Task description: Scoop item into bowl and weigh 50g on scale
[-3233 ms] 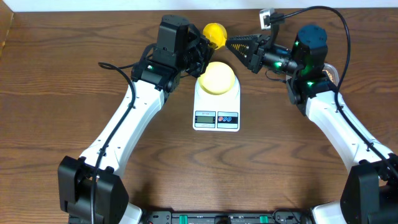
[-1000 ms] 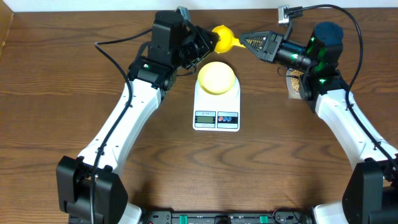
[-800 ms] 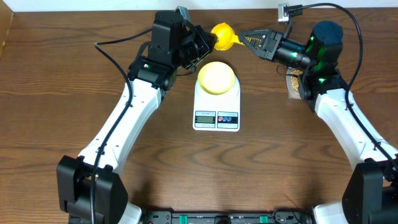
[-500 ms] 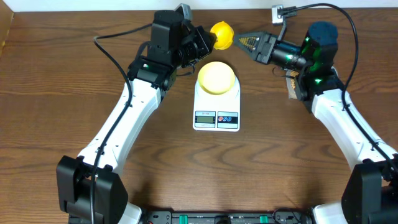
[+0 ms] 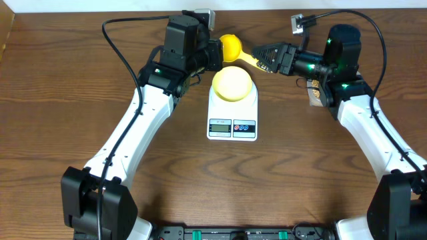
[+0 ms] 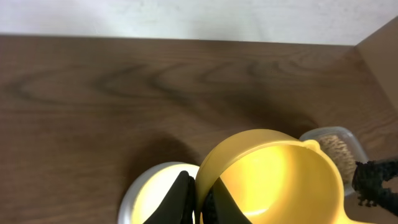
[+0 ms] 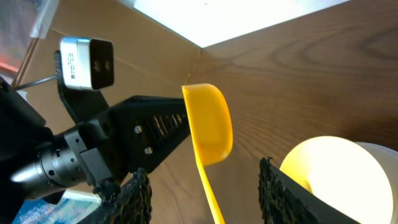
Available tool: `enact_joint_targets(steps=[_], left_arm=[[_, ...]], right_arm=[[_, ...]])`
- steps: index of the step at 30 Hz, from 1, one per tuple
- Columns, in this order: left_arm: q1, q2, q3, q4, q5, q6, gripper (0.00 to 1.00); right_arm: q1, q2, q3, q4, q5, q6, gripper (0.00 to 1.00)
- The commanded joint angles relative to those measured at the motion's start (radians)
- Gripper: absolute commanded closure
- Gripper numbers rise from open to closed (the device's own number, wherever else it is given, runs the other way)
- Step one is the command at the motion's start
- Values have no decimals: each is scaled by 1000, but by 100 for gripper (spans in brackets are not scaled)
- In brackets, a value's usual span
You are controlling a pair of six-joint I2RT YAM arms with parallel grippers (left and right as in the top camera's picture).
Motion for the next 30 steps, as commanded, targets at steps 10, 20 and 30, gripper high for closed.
enact_joint_targets(steps=[10,20,30], left_arm=[[-2,-7,18,5,-4,-146,92],[-2,-7,18,4,25,-244,93],[-2,-7,18,-18,26,-207,92]], right_arm=[[50,7,8,-44,2,-102,54],[49,7,8,-35,17,-102,72],[47,7,8,31,17,-101,75]])
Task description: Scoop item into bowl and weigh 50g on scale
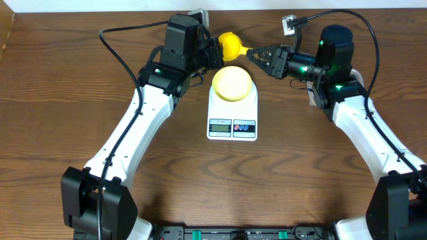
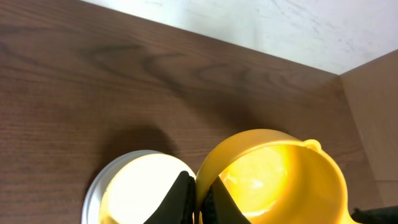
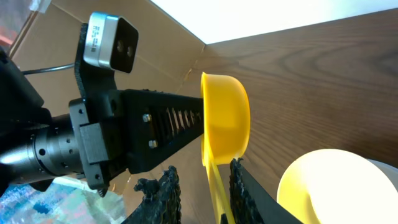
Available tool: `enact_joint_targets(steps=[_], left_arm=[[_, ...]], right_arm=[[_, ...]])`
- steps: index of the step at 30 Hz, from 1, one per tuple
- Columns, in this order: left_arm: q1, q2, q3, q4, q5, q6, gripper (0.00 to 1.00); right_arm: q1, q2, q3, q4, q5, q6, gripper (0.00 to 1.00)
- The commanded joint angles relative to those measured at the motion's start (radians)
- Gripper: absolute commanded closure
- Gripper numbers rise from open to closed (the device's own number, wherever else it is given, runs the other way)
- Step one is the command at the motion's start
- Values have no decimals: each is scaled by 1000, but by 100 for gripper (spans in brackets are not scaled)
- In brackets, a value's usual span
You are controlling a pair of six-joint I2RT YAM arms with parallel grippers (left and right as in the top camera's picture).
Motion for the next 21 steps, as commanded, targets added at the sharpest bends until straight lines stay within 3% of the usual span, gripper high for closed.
enact_joint_targets(steps=[1,8,11,21], left_arm=[[-2,-7,18,-4,15,18,92],[-2,-7,18,-4,15,18,92],[-2,-7,18,-4,15,18,92],[-2,-7,18,-8,12,17,92]], right_arm=[[5,7,8,3,2,-11,75],[5,7,8,2,1,-7,86],[6,7,8,2,1,-7,99],[6,6,8,3,2,-8,99]])
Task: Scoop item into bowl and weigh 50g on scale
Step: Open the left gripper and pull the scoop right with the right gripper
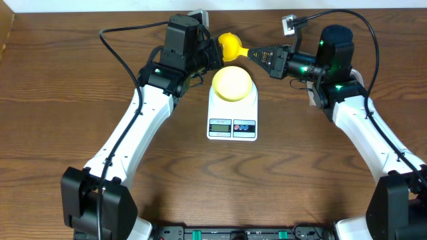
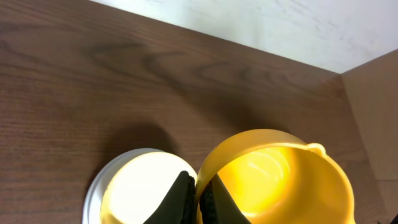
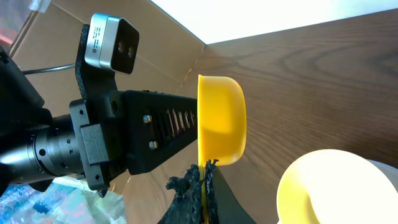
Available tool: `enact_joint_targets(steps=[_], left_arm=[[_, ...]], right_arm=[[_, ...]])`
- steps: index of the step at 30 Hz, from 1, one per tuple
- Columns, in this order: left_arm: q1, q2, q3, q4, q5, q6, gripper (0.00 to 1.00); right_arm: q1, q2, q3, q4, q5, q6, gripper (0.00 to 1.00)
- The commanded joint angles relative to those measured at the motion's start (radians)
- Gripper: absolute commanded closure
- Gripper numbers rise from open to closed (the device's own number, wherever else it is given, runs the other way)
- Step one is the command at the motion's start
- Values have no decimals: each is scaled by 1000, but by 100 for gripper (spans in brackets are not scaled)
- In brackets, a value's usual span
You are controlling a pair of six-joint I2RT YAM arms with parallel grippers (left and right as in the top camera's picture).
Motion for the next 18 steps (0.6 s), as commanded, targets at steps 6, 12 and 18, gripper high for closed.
enact_joint_targets(steps=[6,12,18], left_arm=[[31,-37,19,37,16,17,48],[78,-170,19,24,15,18,48],[58,-219,18,-220,15,17,53]], right_arm=[[-80,6,8,11,-24,-7,99],[-233,6,10,13,-85,8,99],[-302,6,10,21,-80,6,99]])
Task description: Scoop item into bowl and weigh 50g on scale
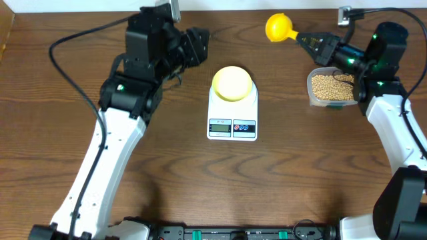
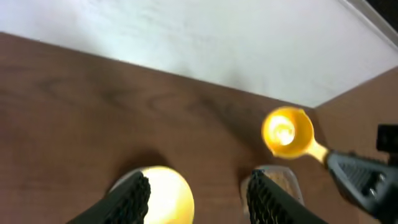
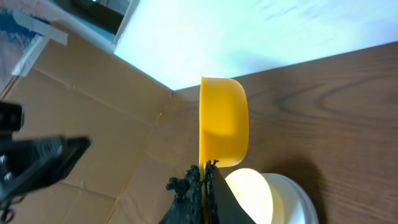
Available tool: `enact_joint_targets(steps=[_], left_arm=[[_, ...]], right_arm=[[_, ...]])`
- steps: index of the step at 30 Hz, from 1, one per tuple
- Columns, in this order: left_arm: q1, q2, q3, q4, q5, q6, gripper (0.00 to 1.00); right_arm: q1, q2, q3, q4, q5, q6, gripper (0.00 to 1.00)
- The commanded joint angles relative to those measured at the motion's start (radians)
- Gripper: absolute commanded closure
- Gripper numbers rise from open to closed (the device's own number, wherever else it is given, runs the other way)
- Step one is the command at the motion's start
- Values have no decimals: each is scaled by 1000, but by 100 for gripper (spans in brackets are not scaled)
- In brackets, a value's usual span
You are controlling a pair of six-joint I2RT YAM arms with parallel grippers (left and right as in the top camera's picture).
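My right gripper is shut on the handle of the yellow scoop, which it holds at the back of the table, left of the clear container of grains. In the right wrist view the scoop's cup sticks out beyond the shut right gripper. The pale yellow bowl sits on the white scale. My left gripper is open and empty, up and left of the bowl. From the left wrist, between the spread fingers of the left gripper, show the bowl, the scoop and the container.
The scale's display and buttons face the front. A cardboard wall and a white wall edge the back of the wooden table. Cables trail from both arms.
The left gripper has let go of the scoop's cup, opened and drawn back to the left. The right gripper has taken the scoop to the right, next to the grain container.
First the left gripper held the scoop's cup behind the bowl while the right gripper stood open around the handle. The right jaws then stood narrower, then shut on the handle. Now the right gripper alone holds the scoop, and the left is open.
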Motion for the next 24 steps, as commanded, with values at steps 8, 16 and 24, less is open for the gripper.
enact_joint_targets(steps=[8,16,24], left_arm=[[-134,4,-37,-451,-157,-15,54],[-356,5,-201,-338,-248,-25,48],[-433,85,-328,-117,-255,352,39]], right_arm=[[-82,6,10,59,2,-2,99],[-84,6,10,57,1,-2,99],[-79,6,10,55,-22,7,99]])
